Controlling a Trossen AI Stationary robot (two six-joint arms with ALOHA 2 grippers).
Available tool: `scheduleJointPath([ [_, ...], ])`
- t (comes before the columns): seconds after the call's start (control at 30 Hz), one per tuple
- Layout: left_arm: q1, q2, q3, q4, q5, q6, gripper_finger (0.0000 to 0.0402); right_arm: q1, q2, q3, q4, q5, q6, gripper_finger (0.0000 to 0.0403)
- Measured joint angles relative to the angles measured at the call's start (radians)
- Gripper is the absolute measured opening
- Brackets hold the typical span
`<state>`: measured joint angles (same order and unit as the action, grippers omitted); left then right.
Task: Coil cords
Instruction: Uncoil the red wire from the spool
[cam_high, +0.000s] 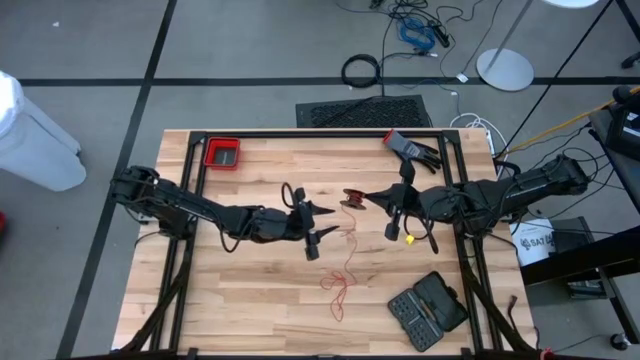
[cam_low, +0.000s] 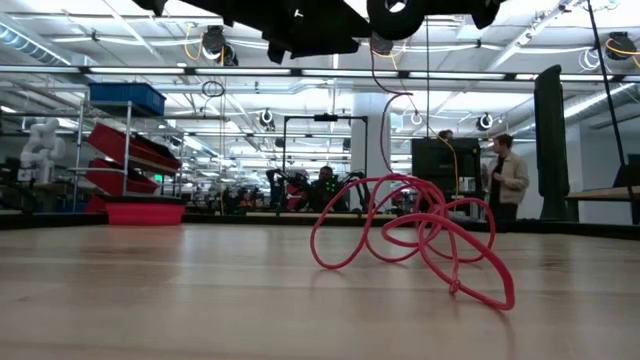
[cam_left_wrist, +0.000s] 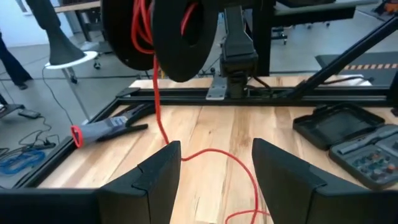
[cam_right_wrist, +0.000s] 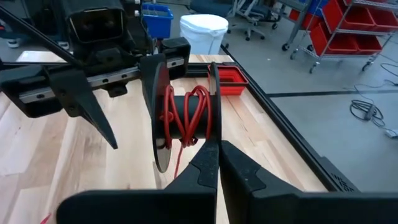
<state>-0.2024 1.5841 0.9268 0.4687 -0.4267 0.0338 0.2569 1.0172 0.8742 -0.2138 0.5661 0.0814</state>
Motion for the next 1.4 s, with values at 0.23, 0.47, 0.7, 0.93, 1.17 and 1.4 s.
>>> scheduleJointPath([
  [0.23, 0.008, 0.052, 0.0, 0.111, -0.004, 0.006, 0.0206, 0.0, 0.0, 0.0, 0.013, 0.0, 0.0, 0.0],
  [0.47, 0.031, 0.127, 0.0, 0.178, -0.003, 0.0, 0.0206, 0.0, 0.0, 0.0, 0.015, -0.023, 0.0, 0.0],
  [0.7, 0.046, 0.132, 0.0, 0.179, -0.01, -0.002, 0.0206, 0.0, 0.0, 0.0, 0.01, -0.023, -0.01, 0.0],
  [0.93, 0.045, 0.132, 0.0, 0.173, -0.073, -0.001, 0.0206, 0.0, 0.0, 0.0, 0.008, -0.023, -0.011, 0.0],
  [1.17, 0.046, 0.132, 0.0, 0.174, -0.051, 0.002, 0.0205, 0.0, 0.0, 0.0, 0.007, -0.023, -0.009, 0.0],
  [1.4, 0.057, 0.132, 0.001, 0.174, -0.048, 0.005, 0.0183, 0.0, 0.0, 0.0, 0.007, -0.023, -0.008, 0.0],
])
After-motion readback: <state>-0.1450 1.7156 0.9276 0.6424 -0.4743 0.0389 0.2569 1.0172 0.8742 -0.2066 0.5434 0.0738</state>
